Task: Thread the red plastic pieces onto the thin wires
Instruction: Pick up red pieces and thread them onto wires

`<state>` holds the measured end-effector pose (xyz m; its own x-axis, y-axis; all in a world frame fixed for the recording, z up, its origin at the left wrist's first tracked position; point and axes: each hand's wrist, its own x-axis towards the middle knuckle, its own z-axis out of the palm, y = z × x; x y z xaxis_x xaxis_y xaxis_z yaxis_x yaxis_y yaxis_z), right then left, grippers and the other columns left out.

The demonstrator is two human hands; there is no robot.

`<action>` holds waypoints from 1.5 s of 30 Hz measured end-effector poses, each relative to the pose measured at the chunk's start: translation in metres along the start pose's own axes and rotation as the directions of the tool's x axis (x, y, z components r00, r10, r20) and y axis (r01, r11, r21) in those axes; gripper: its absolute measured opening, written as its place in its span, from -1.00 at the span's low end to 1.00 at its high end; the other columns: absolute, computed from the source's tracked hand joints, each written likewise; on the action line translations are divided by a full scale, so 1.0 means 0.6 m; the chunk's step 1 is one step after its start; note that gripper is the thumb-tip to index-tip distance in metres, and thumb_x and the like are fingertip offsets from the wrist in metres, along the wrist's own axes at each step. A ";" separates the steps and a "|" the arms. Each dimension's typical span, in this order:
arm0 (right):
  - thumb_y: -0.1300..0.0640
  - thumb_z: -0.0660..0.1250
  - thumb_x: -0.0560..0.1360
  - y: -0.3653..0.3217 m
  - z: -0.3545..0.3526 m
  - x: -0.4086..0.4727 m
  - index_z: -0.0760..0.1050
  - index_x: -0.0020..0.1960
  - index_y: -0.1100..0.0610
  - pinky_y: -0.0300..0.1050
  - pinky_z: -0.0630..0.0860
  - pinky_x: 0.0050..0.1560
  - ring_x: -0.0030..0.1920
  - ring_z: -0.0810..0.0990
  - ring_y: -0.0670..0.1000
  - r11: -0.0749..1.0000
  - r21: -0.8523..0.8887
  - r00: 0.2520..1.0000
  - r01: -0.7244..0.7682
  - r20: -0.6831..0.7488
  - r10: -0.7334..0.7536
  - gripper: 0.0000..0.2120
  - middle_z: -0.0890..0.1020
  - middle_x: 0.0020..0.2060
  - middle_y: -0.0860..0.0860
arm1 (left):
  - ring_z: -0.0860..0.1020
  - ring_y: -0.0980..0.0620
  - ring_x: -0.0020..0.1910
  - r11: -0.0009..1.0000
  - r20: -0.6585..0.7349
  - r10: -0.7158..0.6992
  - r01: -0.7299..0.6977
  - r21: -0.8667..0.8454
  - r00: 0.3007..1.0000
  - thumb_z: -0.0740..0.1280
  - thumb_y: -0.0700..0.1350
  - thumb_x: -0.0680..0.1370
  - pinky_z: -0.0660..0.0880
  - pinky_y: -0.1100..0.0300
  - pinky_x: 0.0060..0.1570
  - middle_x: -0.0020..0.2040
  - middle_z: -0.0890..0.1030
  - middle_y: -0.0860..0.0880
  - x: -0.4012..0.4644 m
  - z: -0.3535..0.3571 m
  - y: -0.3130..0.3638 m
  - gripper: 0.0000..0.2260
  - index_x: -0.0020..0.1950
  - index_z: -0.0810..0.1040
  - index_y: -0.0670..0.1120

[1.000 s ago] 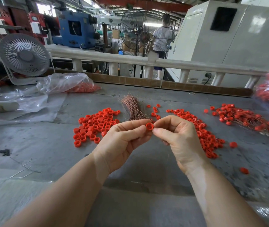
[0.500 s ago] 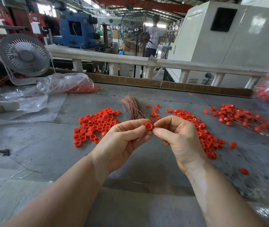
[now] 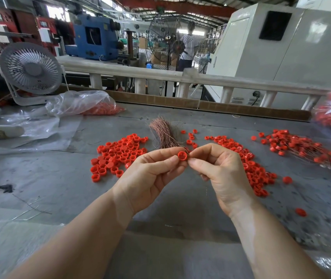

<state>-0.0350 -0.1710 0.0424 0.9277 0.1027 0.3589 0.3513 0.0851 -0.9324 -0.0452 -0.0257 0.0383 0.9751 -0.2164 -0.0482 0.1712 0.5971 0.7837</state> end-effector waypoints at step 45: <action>0.47 0.35 0.36 0.003 -0.001 0.002 0.54 -0.29 0.22 -0.45 0.34 -0.43 -0.50 0.45 -0.22 1.000 0.029 1.000 -0.011 0.016 0.010 -0.82 0.54 -0.53 -0.11 | 0.65 0.08 -0.33 0.999 -0.010 -0.013 0.013 0.039 1.000 0.29 -0.34 0.29 0.57 0.33 -0.32 -0.29 0.67 -0.12 0.001 0.000 -0.002 -0.79 -0.24 0.70 -0.18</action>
<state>-0.0335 -0.1711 0.0411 0.9292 0.1191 0.3498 0.3374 0.1125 -0.9346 -0.0447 -0.0265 0.0376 0.9742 -0.2164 -0.0641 0.1783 0.5638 0.8064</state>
